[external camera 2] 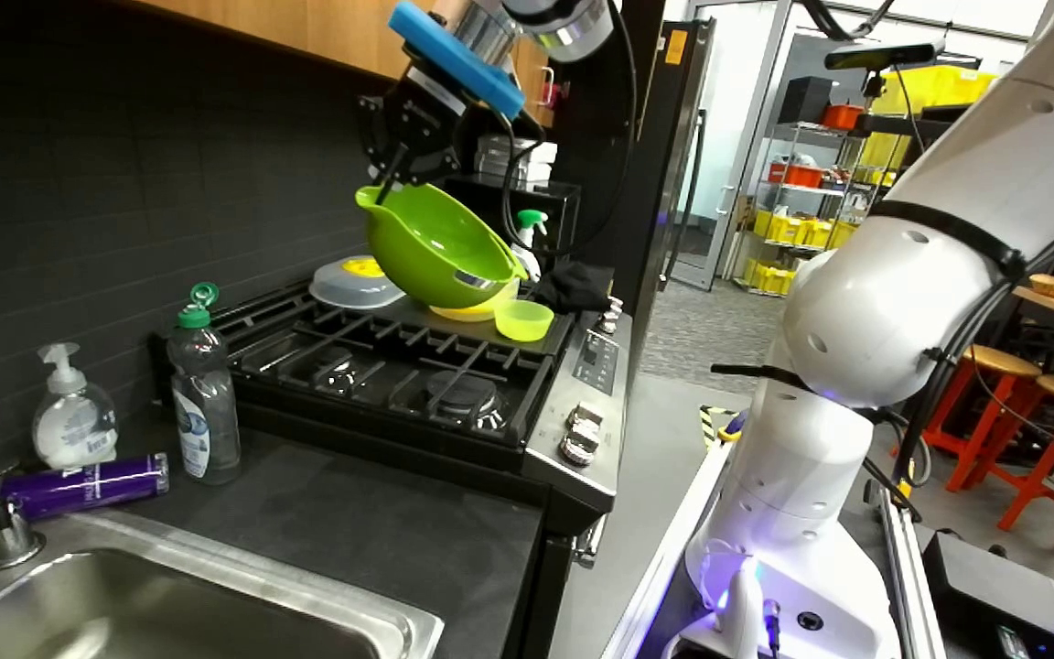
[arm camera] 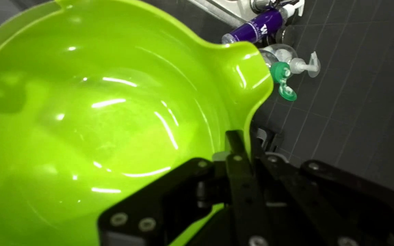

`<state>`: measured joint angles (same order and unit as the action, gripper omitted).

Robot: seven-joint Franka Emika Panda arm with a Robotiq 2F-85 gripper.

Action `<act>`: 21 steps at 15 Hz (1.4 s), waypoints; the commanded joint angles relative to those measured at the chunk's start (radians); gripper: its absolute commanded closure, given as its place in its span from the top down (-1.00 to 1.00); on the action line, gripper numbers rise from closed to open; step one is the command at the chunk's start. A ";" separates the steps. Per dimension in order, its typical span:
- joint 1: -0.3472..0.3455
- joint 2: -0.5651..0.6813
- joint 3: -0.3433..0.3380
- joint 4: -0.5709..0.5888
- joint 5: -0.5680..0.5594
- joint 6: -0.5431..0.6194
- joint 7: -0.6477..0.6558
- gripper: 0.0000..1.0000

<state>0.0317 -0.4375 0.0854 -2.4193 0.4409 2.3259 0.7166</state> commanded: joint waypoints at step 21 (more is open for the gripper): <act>-0.048 -0.006 0.072 0.089 -0.605 -0.363 -0.153 -0.99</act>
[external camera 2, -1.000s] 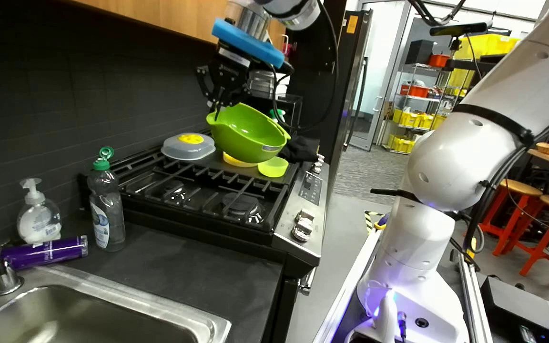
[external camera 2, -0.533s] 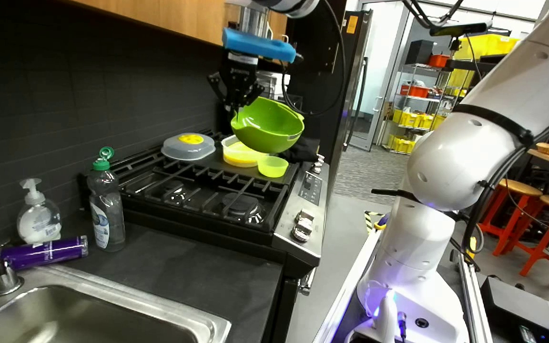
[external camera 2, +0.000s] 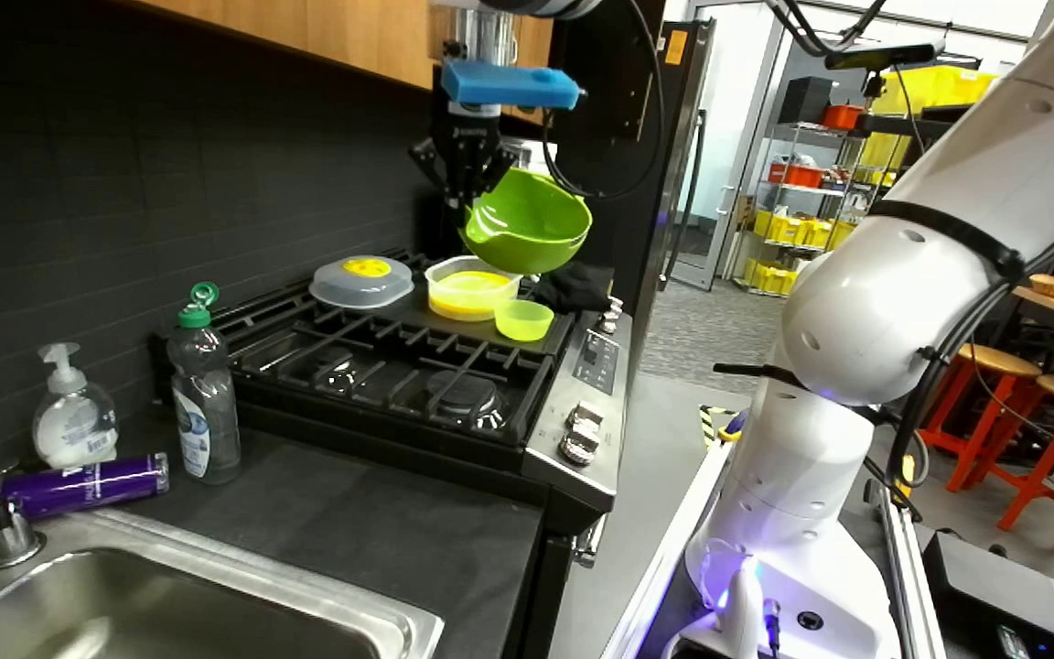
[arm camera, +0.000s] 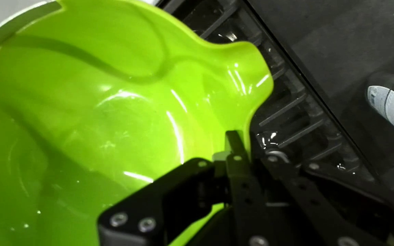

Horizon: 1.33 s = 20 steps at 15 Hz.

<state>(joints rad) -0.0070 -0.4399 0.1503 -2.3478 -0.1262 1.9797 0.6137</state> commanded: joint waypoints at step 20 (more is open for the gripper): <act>-0.084 0.193 -0.211 0.282 -0.096 0.000 -0.556 -0.99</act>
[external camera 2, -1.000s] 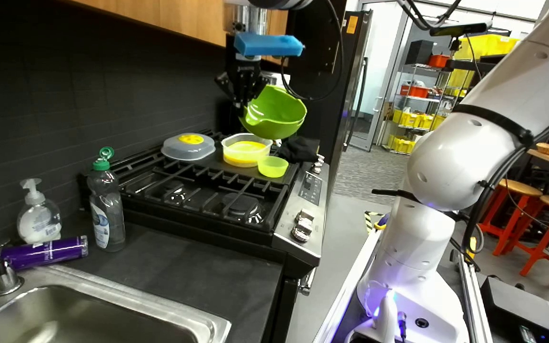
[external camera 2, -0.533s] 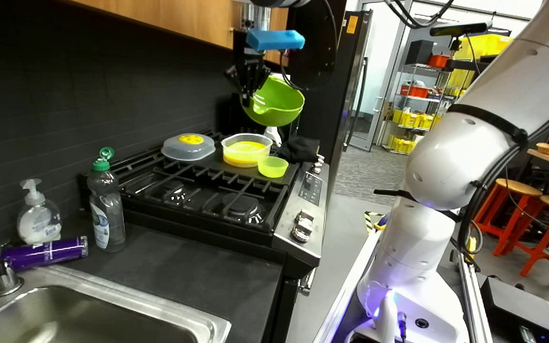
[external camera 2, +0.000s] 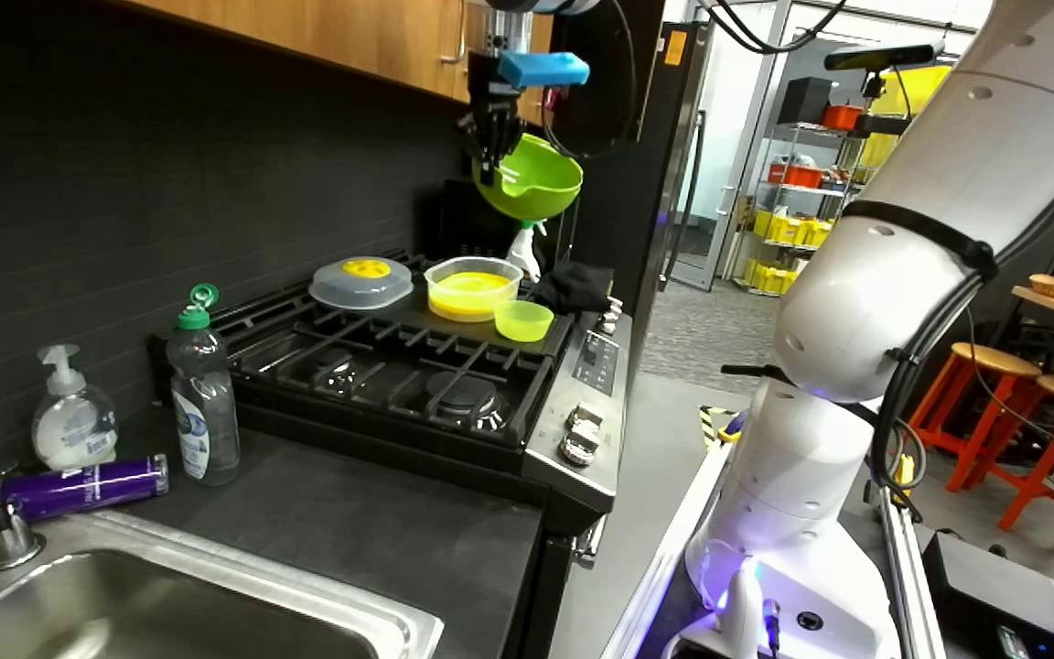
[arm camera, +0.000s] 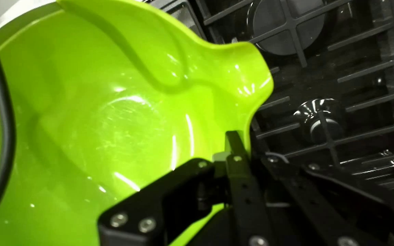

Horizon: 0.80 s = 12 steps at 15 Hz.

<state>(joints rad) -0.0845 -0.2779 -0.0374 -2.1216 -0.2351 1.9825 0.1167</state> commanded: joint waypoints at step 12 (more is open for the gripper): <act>-0.038 0.072 -0.140 0.117 0.202 0.026 -0.168 -0.99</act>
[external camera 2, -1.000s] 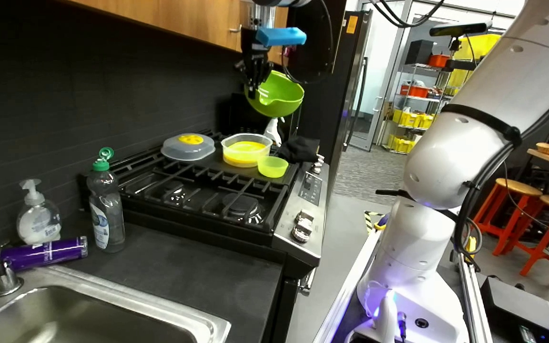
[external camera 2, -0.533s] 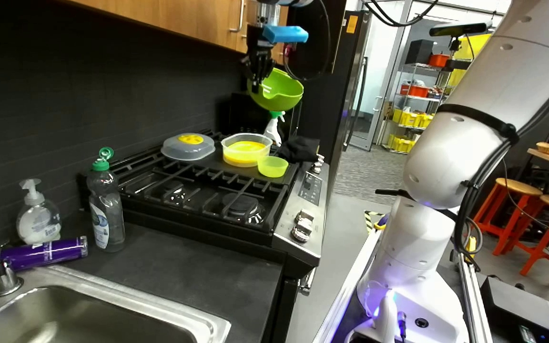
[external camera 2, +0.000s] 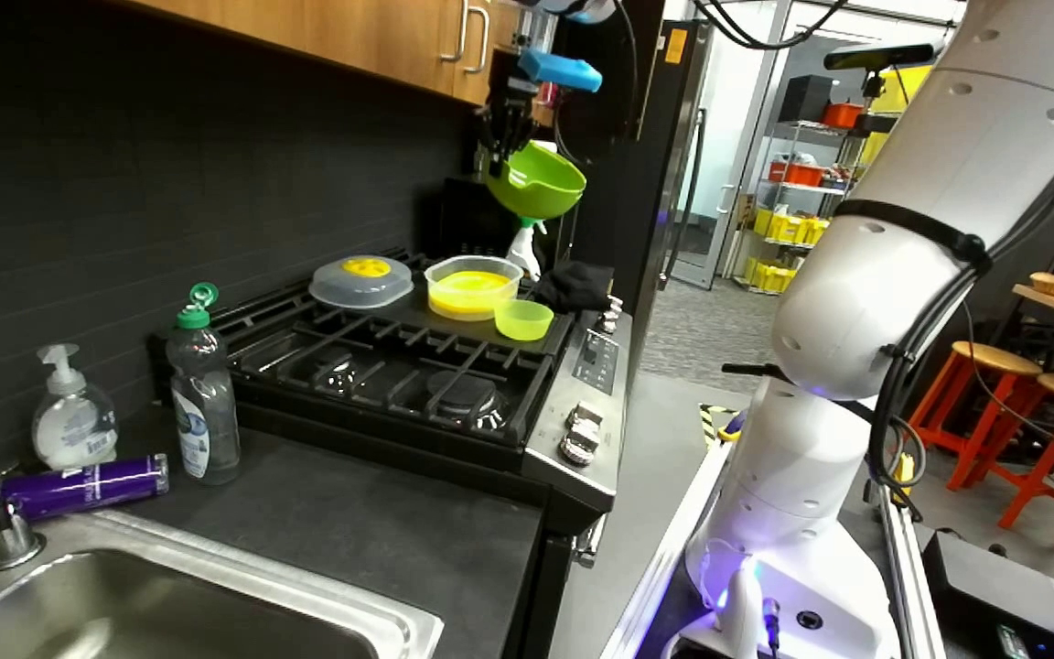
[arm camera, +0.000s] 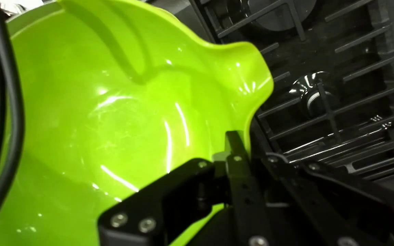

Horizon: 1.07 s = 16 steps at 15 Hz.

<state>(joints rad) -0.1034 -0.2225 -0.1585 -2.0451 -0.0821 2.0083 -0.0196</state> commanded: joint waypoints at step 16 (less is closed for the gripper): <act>-0.094 0.032 -0.113 0.028 0.202 0.005 -0.042 -0.99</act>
<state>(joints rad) -0.1699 -0.1929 -0.2494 -2.0066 0.0840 2.0088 -0.0296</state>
